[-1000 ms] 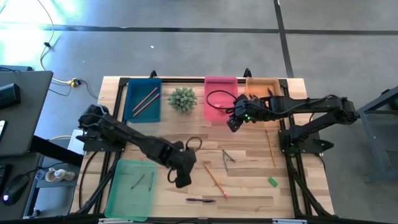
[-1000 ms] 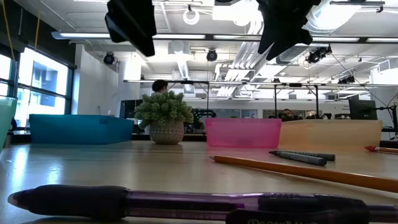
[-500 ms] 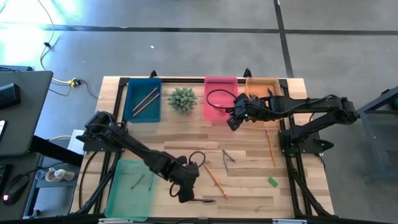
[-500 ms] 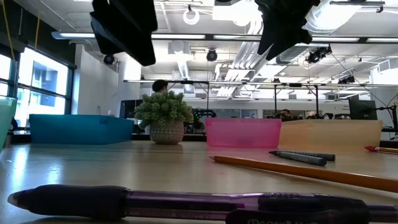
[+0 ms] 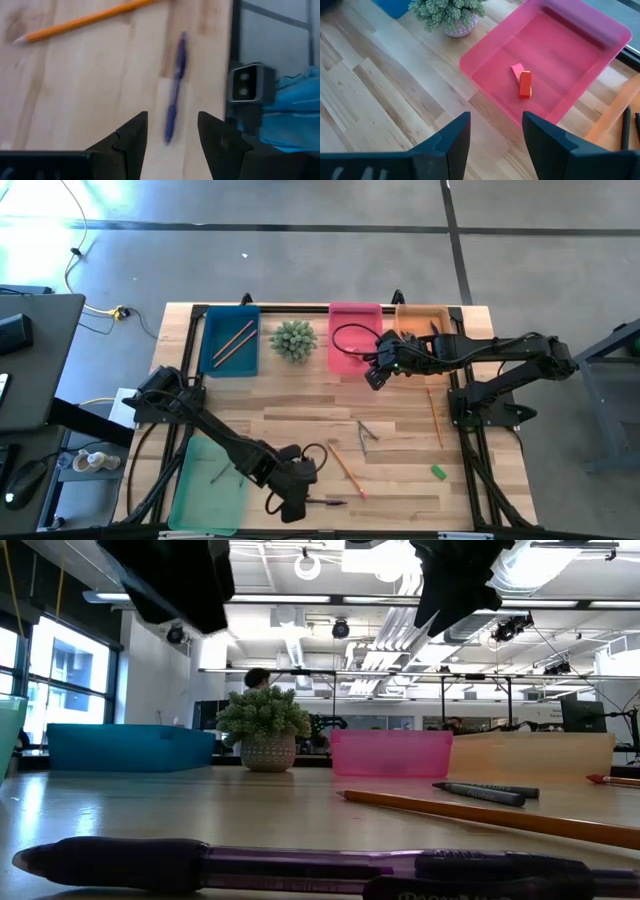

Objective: Sort crayons/erasers/pens/pencils in bins
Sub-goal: Put the purple pen into the orange bin

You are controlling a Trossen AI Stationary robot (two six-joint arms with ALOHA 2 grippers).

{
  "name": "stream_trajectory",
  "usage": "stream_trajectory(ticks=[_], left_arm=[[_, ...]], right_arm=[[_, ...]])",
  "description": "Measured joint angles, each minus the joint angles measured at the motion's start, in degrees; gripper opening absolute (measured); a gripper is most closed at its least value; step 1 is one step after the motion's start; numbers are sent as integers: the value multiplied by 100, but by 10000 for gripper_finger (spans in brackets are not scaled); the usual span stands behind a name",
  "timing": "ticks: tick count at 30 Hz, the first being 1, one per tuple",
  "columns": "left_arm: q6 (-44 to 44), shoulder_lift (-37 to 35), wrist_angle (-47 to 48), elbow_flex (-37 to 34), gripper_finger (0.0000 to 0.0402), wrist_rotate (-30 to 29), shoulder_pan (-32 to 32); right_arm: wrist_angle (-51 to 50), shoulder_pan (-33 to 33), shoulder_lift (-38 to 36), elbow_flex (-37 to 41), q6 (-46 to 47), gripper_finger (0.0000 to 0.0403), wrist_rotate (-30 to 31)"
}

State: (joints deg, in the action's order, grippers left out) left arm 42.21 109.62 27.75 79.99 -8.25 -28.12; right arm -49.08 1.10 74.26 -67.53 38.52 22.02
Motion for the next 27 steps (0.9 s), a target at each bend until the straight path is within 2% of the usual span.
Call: stream_trajectory(ticks=[5, 27], left_arm=[[-85, 135, -123, -1, 163, -275, -138], [-402, 798, -489, 5, 163, -448, -286]], right_arm=[[2, -1, -1, 0, 4, 171, 0], [4, -2, 4, 0, 22, 171, -7]])
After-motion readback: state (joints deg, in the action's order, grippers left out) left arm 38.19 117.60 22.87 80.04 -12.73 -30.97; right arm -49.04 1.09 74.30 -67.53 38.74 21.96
